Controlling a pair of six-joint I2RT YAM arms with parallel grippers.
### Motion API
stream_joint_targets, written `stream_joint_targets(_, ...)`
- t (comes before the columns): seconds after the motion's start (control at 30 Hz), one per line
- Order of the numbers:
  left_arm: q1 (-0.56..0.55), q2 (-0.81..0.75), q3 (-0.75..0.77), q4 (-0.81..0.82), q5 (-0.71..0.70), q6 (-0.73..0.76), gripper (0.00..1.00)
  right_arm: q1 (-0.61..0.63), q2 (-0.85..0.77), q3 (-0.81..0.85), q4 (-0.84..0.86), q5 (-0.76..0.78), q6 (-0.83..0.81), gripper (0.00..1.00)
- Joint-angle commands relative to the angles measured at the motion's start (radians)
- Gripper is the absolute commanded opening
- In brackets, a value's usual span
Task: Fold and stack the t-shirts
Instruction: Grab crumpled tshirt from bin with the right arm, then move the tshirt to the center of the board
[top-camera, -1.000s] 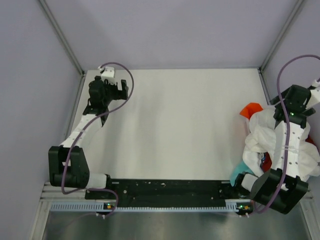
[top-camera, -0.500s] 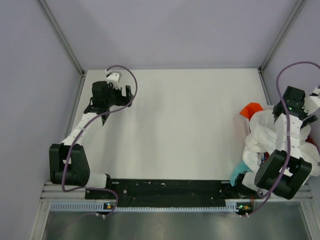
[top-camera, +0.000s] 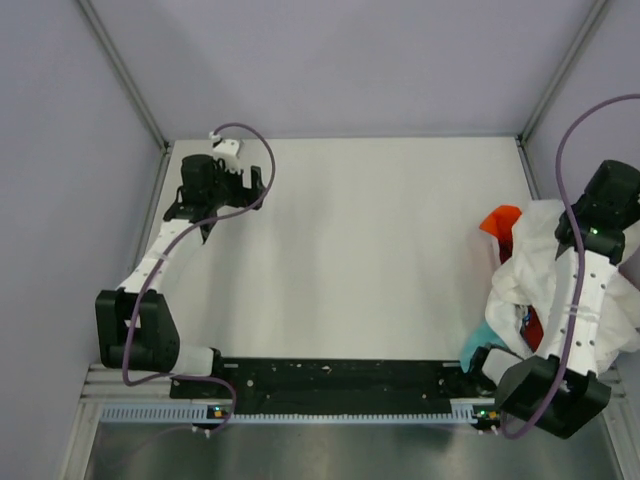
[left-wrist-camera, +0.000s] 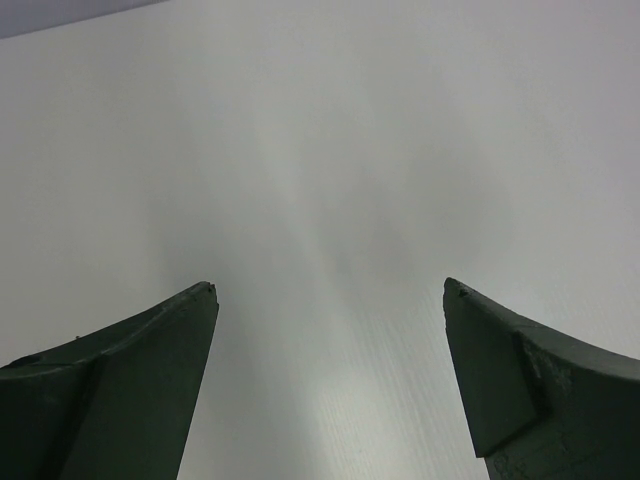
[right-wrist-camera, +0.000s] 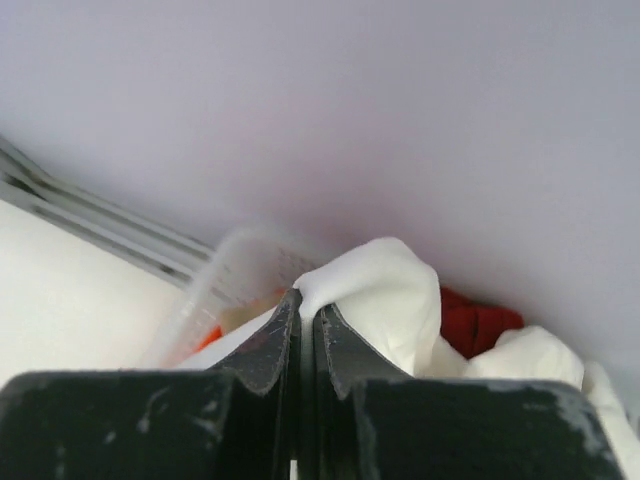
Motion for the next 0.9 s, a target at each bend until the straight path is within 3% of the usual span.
stream_joint_targets(0.0,0.001,-0.024,0.083,-0.019,0.008,0.022,0.98,0.03,-0.11,0.197,0.181,-0.068,-0.141,0.0)
stream_joint_targets(0.13,0.002,-0.018,0.132,-0.064,-0.019,0.017,0.99,0.142,-0.098,0.305,0.328,-0.095,-0.372,0.0)
stream_joint_targets(0.33,0.017,-0.02,0.201,-0.141,-0.082,0.029,0.99,0.393,-0.026,0.487,0.402,-0.475,-0.523,0.0)
stream_joint_targets(0.5,0.07,-0.043,0.238,-0.177,-0.082,0.045,0.99,0.609,0.063,0.638,0.421,-0.908,-0.415,0.0)
stream_joint_targets(0.53,0.121,-0.046,0.248,-0.193,-0.082,0.045,0.99,0.66,0.1,0.685,0.407,-1.0,-0.395,0.0)
stream_joint_targets(0.63,0.2,-0.061,0.262,-0.207,-0.078,0.041,0.99,0.868,0.192,0.762,0.332,-1.17,-0.468,0.0)
stream_joint_targets(0.77,0.309,-0.093,0.264,-0.21,-0.061,0.043,0.99,0.996,0.29,0.727,0.382,-1.48,-0.426,0.0)
stream_joint_targets(0.87,0.382,-0.11,0.268,-0.228,-0.056,0.057,0.99,1.003,0.328,0.594,0.488,-1.551,-0.373,0.0)
